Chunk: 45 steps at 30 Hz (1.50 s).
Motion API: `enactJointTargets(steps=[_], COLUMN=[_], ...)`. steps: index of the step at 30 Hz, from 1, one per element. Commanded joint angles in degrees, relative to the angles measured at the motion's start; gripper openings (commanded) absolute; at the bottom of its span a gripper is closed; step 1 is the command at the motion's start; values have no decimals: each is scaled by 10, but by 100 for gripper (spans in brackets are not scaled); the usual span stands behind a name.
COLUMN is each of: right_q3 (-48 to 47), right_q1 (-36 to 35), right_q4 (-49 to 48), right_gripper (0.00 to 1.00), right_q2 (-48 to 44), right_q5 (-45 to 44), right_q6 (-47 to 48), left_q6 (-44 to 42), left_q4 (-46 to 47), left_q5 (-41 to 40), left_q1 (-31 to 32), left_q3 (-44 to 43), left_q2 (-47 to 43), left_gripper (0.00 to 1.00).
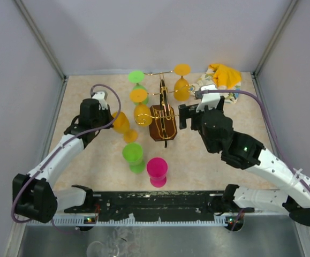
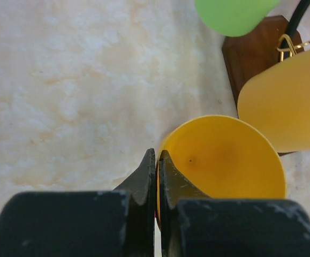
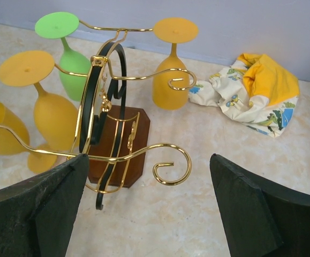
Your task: Place the wine glass upside down on the wine glass rack
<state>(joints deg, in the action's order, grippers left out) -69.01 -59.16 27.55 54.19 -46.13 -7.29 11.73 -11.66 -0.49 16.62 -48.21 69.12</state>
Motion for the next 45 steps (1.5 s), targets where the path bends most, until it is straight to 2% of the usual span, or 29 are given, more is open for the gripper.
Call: enactJointTargets(steps=[1, 6, 11, 14, 19, 26, 31, 37, 41, 45], right_q3=[-20, -35, -104, -125, -137, -183, -190, -147, -104, -79], right_q1=[-3, -3, -3, 3, 66, 93, 95, 97, 98, 100], right_q4=[-12, -9, 29, 15, -24, -73, -134, -258, -350, -400], right_gripper=[95, 97, 99, 99, 99, 99, 99, 99, 99, 99], right_q2=[12, 25, 62, 77, 95, 132, 138, 131, 128, 133], right_q5=[11, 29, 55, 103, 267, 390, 434, 480, 491, 494], right_q6=[-6, -10, -28, -37, -84, -120, -150, -218, -268, -330], left_q6=[-45, -98, -163, -203, -284, -321, -323, -301, -285, -281], left_q4=[-22, -63, -13, 64, 211, 461, 624, 776, 834, 881], left_q5=[-82, -156, -226, -209, -132, 37, 111, 113, 102, 98], left_q1=[-2, -2, -3, -3, -2, 6, 45, 75, 84, 89], left_q3=[-59, -125, -181, -198, -195, -113, -52, 33, 77, 112], left_q2=[-36, -38, -48, -62, -87, -128, -139, -155, -173, -198], left_gripper=[0, 0, 0, 0, 0, 0, 0, 0, 0, 0])
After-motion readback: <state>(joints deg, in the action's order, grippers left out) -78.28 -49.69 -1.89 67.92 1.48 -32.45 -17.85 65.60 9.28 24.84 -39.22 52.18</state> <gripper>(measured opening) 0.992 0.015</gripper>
